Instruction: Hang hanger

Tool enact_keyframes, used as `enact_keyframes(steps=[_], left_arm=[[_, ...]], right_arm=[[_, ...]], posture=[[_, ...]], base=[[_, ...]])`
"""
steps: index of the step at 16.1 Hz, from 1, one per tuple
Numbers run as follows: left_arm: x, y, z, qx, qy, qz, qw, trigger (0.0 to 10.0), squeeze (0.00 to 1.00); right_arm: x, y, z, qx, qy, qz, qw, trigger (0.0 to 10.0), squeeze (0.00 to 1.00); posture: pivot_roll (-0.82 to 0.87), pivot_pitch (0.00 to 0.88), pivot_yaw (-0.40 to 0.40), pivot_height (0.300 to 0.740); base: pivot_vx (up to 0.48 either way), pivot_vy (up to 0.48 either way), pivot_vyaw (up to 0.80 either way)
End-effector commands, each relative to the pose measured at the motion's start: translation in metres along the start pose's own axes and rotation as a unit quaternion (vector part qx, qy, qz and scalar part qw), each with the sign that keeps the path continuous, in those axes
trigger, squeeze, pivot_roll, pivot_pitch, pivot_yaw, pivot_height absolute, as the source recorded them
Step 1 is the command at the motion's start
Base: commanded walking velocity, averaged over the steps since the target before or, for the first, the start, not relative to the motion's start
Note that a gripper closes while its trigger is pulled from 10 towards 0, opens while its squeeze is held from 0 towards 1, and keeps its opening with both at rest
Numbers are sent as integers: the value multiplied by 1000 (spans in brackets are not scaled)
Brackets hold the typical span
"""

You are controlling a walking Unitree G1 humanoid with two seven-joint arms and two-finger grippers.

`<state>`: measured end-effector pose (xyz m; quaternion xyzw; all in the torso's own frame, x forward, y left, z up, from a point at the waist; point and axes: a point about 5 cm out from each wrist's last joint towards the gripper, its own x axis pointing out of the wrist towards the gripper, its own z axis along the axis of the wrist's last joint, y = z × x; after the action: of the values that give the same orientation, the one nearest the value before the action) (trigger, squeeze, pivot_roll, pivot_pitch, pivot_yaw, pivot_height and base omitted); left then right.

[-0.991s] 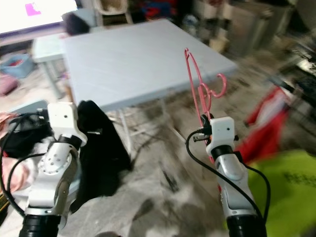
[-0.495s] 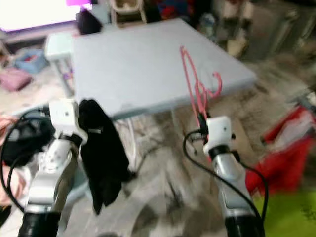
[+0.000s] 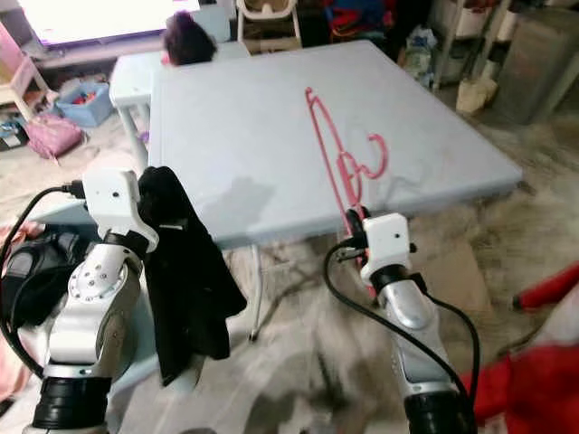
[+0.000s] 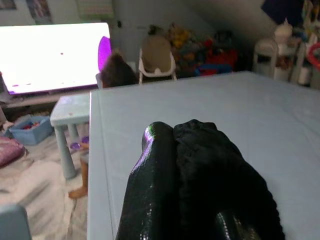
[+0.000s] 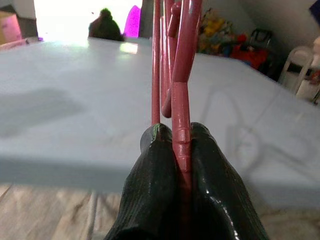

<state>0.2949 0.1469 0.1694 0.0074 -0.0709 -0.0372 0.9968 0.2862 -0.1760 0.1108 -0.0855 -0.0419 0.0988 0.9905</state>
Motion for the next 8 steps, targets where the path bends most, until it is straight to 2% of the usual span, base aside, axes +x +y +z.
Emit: enact_keyframes(steps=[1,3,6,8], left_arm=[[1,9,8,7,-13,16,1000,10000,0],[6,10,16,9,-21,14,1000,10000,0],[28,10,46,6,-64,-17,998,10000,0],[38,4,58,13,-83,-43,996,10000,0]], right_arm=[[4,5,8,1,-19,8,1000,10000,0],[3,7,7,1,-17,11,1000,10000,0],[4,8,6,1,-16,13,1000,10000,0],[5,8,6,0,-16,12,1000,10000,0]], posture=[[1,42,19,740],[1,42,19,740],[2,43,19,740],[5,39,22,740]], base=[[461,0,0],[467,0,0],[480,0,0],[480,0,0]])
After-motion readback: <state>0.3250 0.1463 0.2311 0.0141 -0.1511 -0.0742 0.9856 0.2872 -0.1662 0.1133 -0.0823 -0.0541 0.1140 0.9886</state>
